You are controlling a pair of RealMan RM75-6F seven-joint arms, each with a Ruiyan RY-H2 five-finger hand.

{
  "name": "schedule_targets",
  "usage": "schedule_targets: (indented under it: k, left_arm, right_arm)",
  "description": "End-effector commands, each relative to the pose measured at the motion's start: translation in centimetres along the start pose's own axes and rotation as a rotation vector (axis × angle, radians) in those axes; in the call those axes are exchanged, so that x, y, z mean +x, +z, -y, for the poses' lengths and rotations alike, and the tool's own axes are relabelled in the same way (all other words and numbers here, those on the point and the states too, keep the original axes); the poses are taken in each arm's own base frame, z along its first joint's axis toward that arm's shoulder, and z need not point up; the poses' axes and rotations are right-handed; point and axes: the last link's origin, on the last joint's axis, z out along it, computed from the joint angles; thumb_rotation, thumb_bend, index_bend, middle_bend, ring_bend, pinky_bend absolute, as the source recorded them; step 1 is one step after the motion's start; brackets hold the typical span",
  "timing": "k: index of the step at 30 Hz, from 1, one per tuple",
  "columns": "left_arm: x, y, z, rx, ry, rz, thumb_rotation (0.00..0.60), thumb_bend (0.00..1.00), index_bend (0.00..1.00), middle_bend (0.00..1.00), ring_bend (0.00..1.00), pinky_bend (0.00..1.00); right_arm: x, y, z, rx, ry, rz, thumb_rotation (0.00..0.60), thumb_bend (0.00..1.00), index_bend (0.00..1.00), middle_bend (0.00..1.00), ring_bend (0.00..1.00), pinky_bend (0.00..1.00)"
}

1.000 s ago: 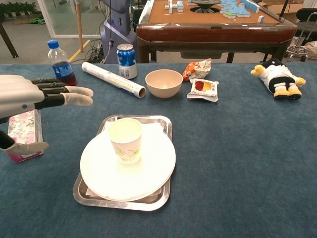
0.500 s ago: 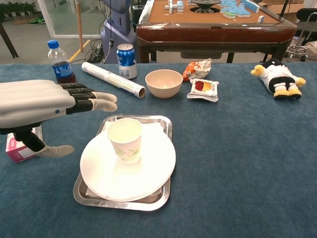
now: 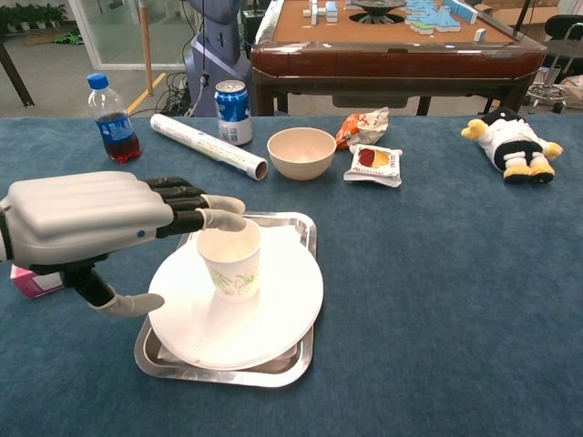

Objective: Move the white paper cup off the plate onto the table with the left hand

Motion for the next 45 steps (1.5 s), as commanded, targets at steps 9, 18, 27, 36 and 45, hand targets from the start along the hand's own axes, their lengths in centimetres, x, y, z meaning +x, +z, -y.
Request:
schedule_targets:
  k: [9, 18, 27, 36, 45]
  left_arm:
    - [0.0, 0.9, 0.8, 0.014, -0.011, -0.012, 0.6, 0.32, 0.14, 0.0, 0.0, 0.0]
    - [-0.5, 1.4, 1.3, 0.019, -0.028, 0.003, 0.6, 0.32, 0.17, 0.0, 0.0, 0.0]
    - [-1.2, 1.8, 1.3, 0.016, -0.041, 0.017, 0.6, 0.32, 0.2, 0.0, 0.0, 0.0]
    - [-2.0, 2.6, 1.3, 0.01, -0.059, 0.036, 0.6, 0.32, 0.25, 0.0, 0.0, 0.0]
    - [-2.3, 3.4, 1.5, 0.007, -0.073, 0.022, 0.6, 0.32, 0.32, 0.0, 0.0, 0.0]
  right_arm:
    - [-0.2, 0.3, -0.1, -0.005, 0.002, 0.018, 0.6, 0.21, 0.0, 0.0, 0.0, 0.0]
    - [-0.3, 0.6, -0.3, -0.014, 0.004, 0.027, 0.6, 0.21, 0.0, 0.0, 0.0, 0.0]
    - [-0.2, 0.7, -0.4, -0.014, 0.005, 0.024, 0.6, 0.21, 0.0, 0.0, 0.0, 0.0]
    - [-0.1, 0.6, -0.3, -0.009, 0.005, 0.022, 0.6, 0.21, 0.0, 0.0, 0.0, 0.0]
    - [-0.1, 0.7, -0.5, -0.014, 0.006, 0.027, 0.6, 0.21, 0.0, 0.0, 0.0, 0.0]
